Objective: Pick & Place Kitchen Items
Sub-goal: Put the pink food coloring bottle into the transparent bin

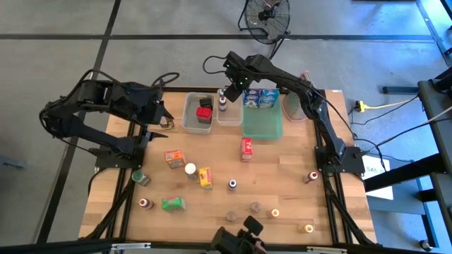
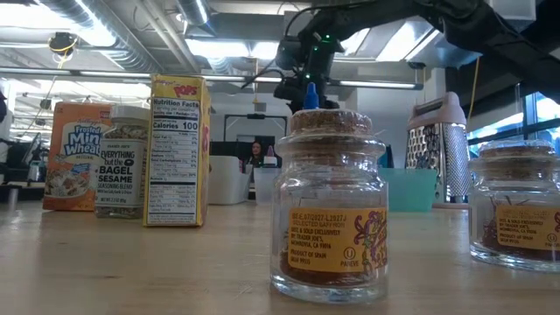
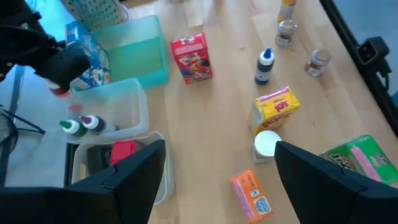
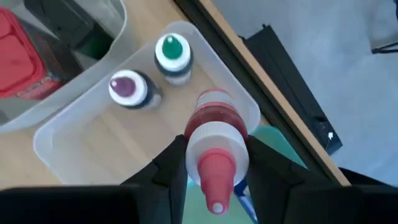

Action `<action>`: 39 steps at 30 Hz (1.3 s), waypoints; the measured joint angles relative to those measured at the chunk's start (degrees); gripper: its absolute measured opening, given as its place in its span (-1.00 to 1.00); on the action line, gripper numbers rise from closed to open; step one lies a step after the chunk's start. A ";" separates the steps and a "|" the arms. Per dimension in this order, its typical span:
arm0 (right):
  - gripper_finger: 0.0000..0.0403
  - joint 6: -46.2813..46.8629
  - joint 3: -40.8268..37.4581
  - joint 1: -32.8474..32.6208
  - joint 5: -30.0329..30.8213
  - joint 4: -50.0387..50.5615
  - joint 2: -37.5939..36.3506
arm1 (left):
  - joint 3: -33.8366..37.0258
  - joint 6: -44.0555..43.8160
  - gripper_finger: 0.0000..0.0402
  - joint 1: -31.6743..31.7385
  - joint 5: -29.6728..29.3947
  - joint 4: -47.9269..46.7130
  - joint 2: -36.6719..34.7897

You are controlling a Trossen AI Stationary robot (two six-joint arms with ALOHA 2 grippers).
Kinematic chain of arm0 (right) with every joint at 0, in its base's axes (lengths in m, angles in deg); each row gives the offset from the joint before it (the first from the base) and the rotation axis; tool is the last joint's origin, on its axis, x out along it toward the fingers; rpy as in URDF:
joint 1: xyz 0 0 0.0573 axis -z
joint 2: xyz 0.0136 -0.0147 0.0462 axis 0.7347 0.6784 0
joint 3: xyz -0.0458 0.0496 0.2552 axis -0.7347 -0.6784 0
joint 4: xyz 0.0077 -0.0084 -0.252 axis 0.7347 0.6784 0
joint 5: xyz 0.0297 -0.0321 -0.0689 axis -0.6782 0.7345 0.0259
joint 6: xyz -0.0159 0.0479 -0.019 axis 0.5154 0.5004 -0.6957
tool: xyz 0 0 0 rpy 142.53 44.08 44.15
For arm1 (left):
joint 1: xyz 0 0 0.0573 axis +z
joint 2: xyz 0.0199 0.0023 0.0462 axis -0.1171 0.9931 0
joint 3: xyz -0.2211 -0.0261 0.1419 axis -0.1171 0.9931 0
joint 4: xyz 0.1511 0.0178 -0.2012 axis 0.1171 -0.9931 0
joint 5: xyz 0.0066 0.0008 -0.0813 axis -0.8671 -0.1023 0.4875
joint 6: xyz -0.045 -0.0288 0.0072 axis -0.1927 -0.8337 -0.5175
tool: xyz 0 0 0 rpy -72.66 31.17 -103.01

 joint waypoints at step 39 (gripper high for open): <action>-0.18 -4.17 0.02 2.73 -3.13 -0.94 7.23 | -0.02 -0.15 0.48 0.50 2.94 -3.52 0.07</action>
